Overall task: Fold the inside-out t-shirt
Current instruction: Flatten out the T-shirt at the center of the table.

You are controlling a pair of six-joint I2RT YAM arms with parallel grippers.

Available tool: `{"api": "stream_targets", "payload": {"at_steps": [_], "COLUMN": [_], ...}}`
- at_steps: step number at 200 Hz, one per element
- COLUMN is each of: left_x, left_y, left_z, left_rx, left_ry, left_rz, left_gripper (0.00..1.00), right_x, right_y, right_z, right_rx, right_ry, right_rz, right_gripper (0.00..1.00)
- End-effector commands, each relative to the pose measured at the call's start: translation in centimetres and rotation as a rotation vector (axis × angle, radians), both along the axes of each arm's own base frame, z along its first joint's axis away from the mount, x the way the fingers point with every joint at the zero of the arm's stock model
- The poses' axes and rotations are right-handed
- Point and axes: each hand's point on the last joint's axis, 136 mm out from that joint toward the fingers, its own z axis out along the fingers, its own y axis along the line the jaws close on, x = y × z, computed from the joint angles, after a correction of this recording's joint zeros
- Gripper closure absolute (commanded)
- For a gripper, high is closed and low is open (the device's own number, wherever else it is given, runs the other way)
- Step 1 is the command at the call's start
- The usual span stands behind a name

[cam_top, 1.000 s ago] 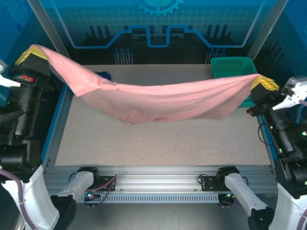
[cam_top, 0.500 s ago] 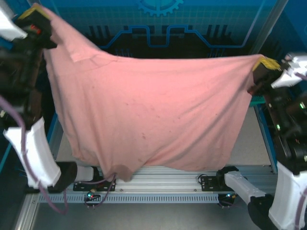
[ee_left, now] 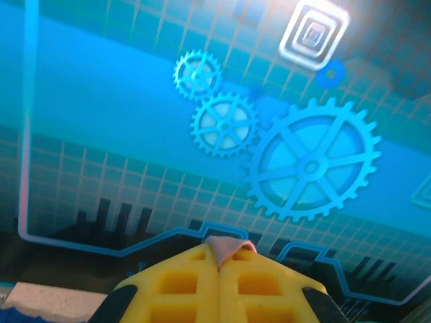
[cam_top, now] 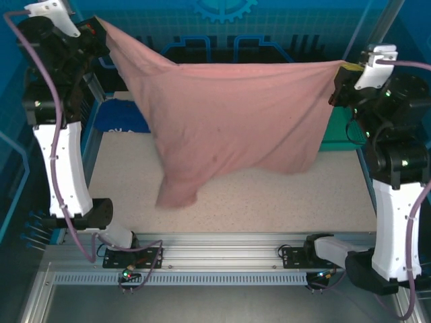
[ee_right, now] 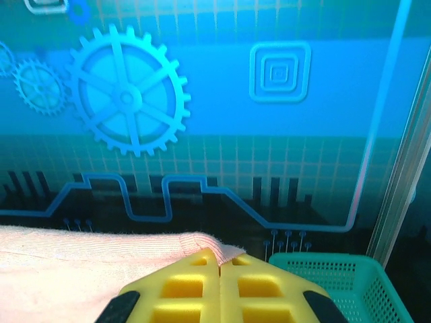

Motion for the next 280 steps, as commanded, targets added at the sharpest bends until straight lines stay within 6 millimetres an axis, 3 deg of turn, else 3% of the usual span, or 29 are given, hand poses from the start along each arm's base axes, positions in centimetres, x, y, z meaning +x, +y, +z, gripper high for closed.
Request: {"api": "stream_targets", "payload": {"at_steps": [1,47,74,95,120,140,156,177,195,220,248,259,275,280], "left_x": [-8.4,-17.8,-21.9,-23.2,-21.4,-17.6,-12.9,-5.1,2.6,13.1,22.9,26.4,30.3,31.1], "left_y": [-0.8,-1.6,-1.9,-1.9,-1.8,-1.4,-0.9,-0.1,0.7,1.1,-0.2,-0.8,-1.5,-1.7], "left_z": [6.9,8.8,9.9,10.6,10.7,10.1,8.8,5.5,0.8,-8.2,-19.8,-24.5,-29.6,-30.3], "left_rx": [0.017,0.020,0.033,0.042,0.048,0.049,0.048,0.049,0.046,0.035,0.044,0.049,0.016,0.001], "left_ry": [-0.224,-0.363,-0.433,-0.464,-0.452,-0.407,-0.344,-0.226,-0.103,0.078,0.257,0.308,0.343,0.340], "left_rz": [-0.014,-0.009,-0.001,0.009,0.010,0.012,0.013,0.016,0.017,-0.011,-0.062,-0.074,-0.083,-0.087], "left_gripper": [1.00,1.00,1.00,1.00,1.00,1.00,1.00,1.00,1.00,1.00,1.00,0.95,0.73,0.68], "right_x": [-4.6,-11.3,-14.5,-15.7,-15.2,-13.2,-10.5,-5.1,1.3,11.1,22.4,26.6,31.7,32.9], "right_y": [-1.0,-1.6,-2.0,-2.0,-2.2,-2.1,-2.1,-2.4,-2.3,-1.4,-1.4,-1.4,-0.9,-0.9], "right_z": [3.3,4.6,5.6,6.2,6.7,6.6,6.1,4.1,0.9,-5.8,-16.3,-21.0,-26.6,-28.0], "right_rx": [0.004,-0.002,0.000,0.006,0.001,-0.005,-0.017,-0.047,-0.072,-0.077,-0.079,-0.058,-0.050,-0.053], "right_ry": [-0.116,-0.204,-0.261,-0.293,-0.300,-0.281,-0.251,-0.179,-0.083,0.065,0.248,0.335,0.445,0.480], "right_rz": [-0.025,-0.030,-0.038,-0.035,-0.045,-0.051,-0.066,-0.108,-0.132,-0.124,-0.159,-0.160,-0.148,-0.162], "right_gripper": [1.00,1.00,1.00,1.00,1.00,1.00,1.00,1.00,1.00,1.00,1.00,0.98,0.79,0.72]}}
